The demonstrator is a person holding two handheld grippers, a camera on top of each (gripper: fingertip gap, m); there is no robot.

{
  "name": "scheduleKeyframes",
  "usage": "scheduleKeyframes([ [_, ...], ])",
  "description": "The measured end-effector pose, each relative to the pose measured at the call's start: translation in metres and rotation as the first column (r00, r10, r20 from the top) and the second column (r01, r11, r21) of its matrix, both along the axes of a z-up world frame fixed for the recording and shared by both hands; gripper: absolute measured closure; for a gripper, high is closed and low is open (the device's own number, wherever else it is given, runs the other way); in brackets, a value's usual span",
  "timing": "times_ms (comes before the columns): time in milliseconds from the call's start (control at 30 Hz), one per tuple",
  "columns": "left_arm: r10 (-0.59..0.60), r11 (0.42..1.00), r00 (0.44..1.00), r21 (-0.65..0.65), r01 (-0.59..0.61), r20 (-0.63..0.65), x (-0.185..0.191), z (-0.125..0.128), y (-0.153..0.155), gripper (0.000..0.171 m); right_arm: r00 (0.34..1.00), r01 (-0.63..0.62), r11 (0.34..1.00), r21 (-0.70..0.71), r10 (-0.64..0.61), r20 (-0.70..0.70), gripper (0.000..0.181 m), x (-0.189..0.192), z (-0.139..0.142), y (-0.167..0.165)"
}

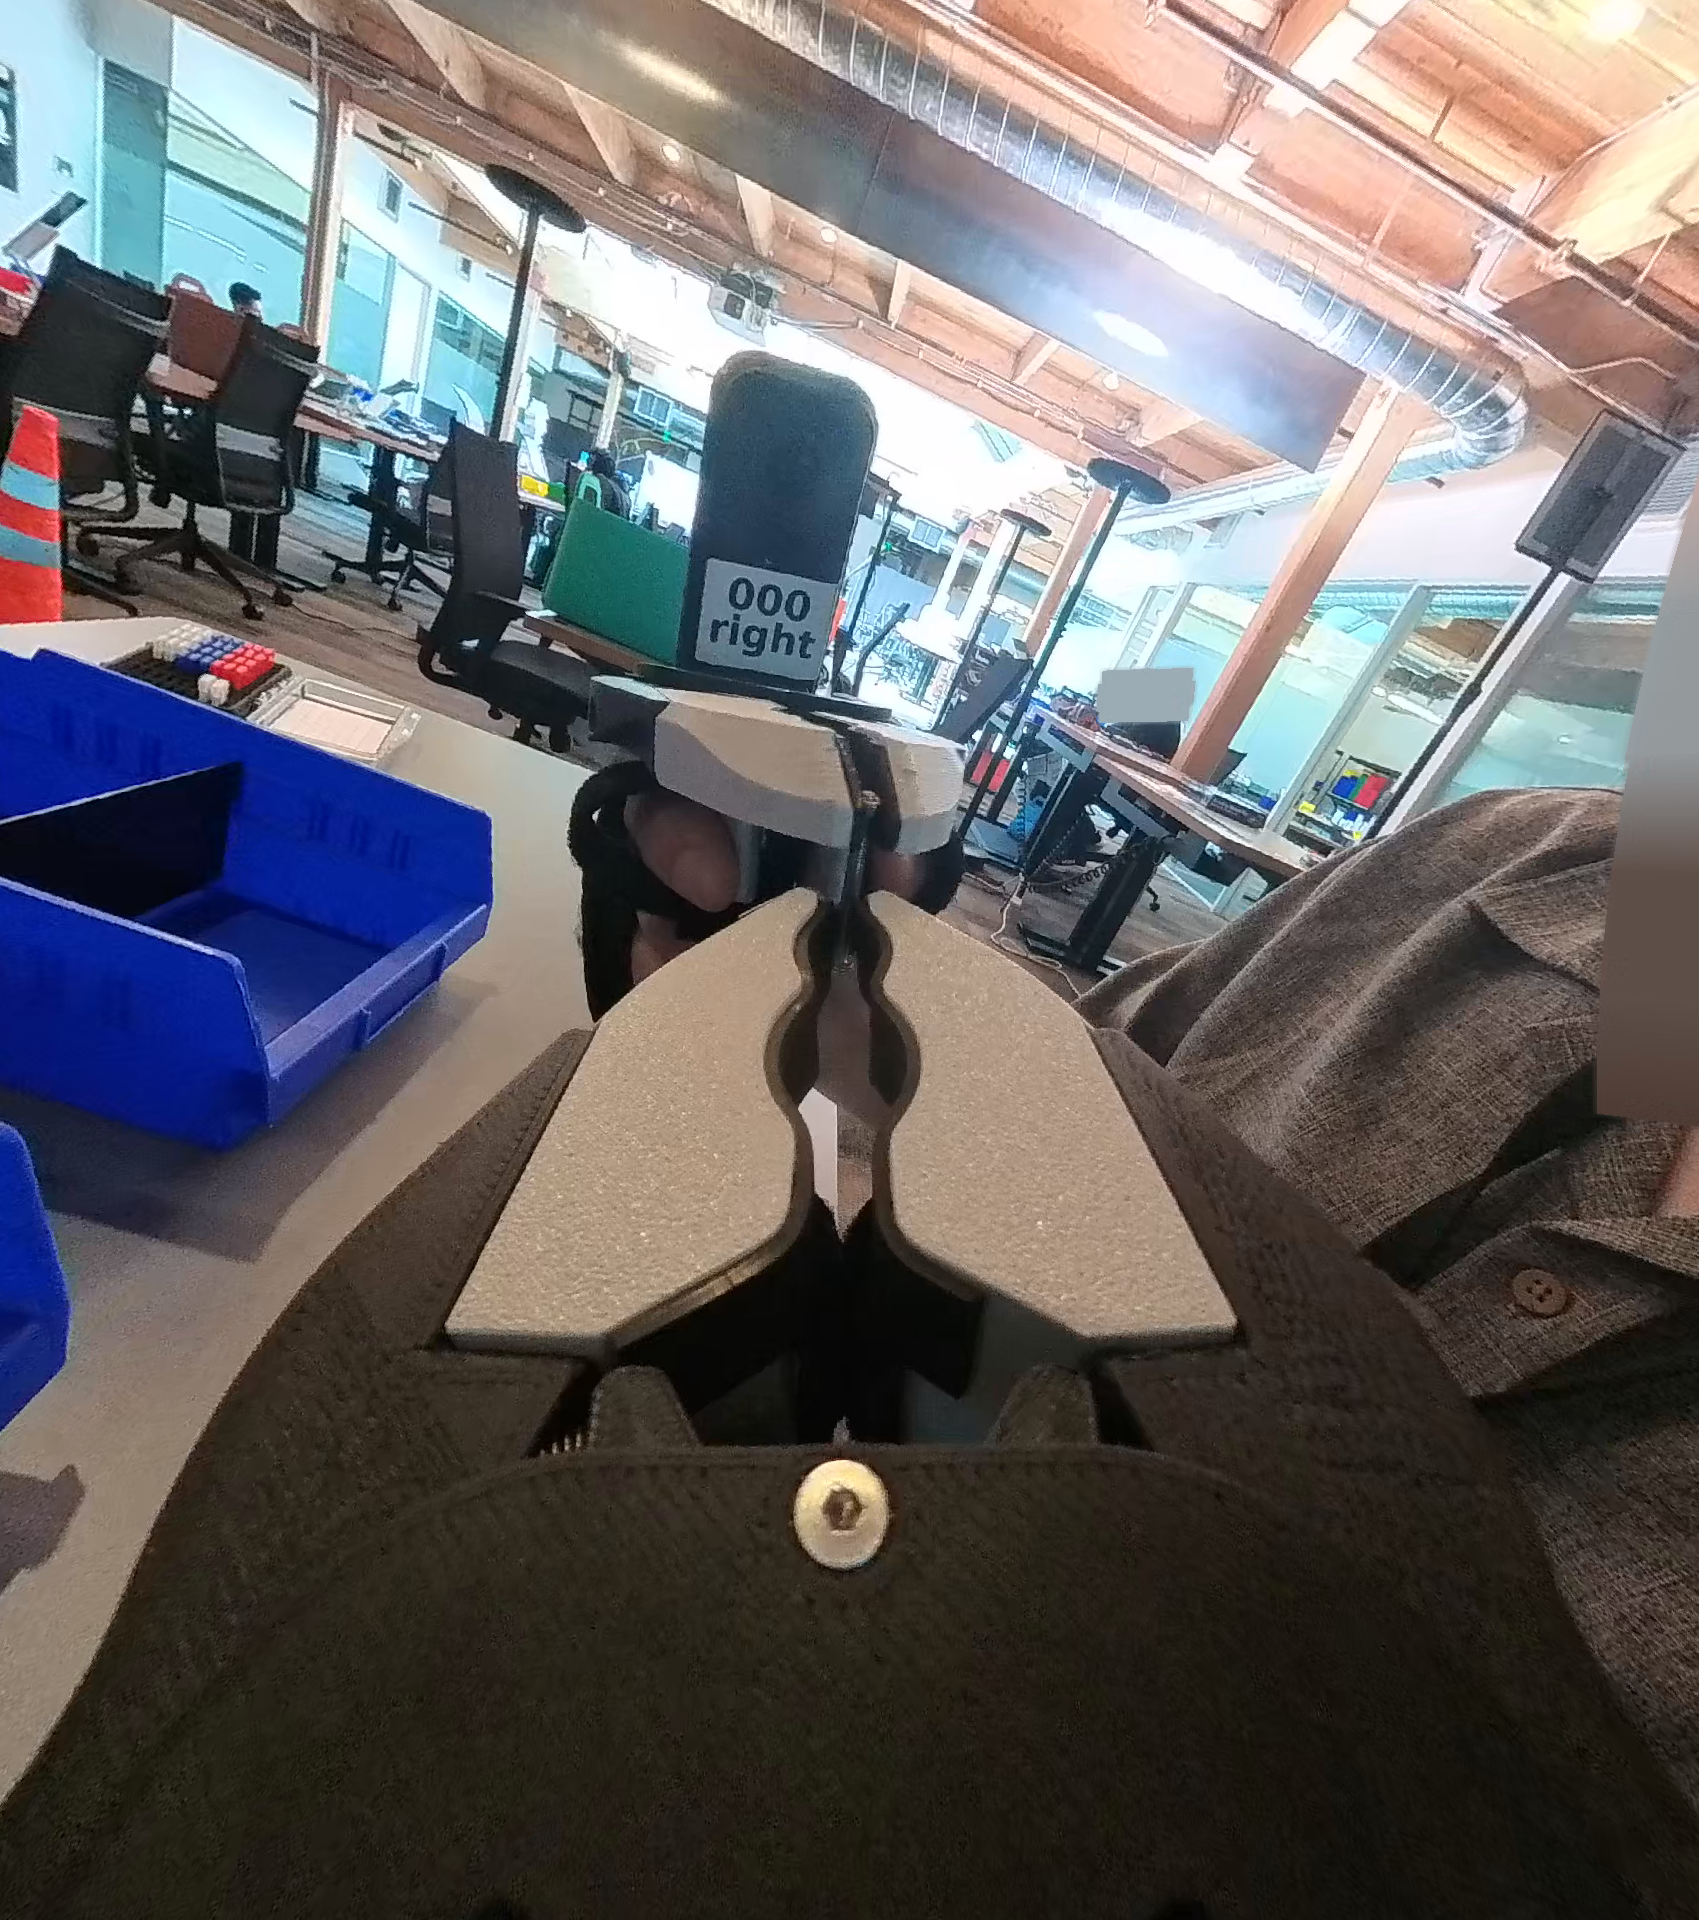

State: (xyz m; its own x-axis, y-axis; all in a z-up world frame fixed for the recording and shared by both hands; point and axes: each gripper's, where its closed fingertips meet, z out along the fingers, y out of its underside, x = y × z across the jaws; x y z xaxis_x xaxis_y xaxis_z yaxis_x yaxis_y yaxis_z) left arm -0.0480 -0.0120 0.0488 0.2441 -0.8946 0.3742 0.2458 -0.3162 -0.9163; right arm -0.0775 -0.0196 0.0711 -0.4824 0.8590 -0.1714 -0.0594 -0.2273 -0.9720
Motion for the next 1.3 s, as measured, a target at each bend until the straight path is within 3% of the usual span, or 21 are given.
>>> scheduleKeyframes([
  [400,0.063,0.997,0.998,0.04,-0.062,-0.026,0.001,-0.002,-0.002,0.17,1.0,0.008,1.0,-0.026,-0.008,-0.013,0.177,0.001,-0.003,0.0],
  [700,0.059,0.995,0.998,0.078,-0.056,-0.032,0.005,0.002,-0.008,0.17,0.997,-0.063,0.994,-0.091,0.059,-0.048,0.176,0.006,0.003,-0.006],
  [967,0.152,0.976,0.983,0.17,-0.134,-0.101,0.002,0.001,-0.004,0.17,0.996,-0.05,0.984,-0.173,0.037,-0.08,0.154,0.009,0.004,0.004],
  [1033,0.214,0.961,0.968,0.204,-0.184,-0.135,0.0,-0.002,0.0,0.17,0.996,-0.002,0.983,-0.185,-0.014,-0.084,0.151,0.01,0.003,0.012],
  [1133,0.368,0.915,0.912,0.246,-0.32,-0.182,-0.01,-0.006,0.013,0.17,0.974,0.202,0.966,-0.163,-0.215,-0.067,0.15,0.012,0.0,0.031],
  [1233,0.535,0.837,0.818,0.266,-0.478,-0.213,-0.025,-0.011,0.029,0.17,0.864,0.502,0.863,-0.056,-0.503,-0.013,0.16,0.011,-0.009,0.044],
  [1300,0.605,0.792,0.762,0.276,-0.544,-0.233,-0.03,-0.015,0.035,0.17,0.778,0.628,0.778,0.036,-0.628,0.017,0.16,0.007,-0.016,0.044],
])
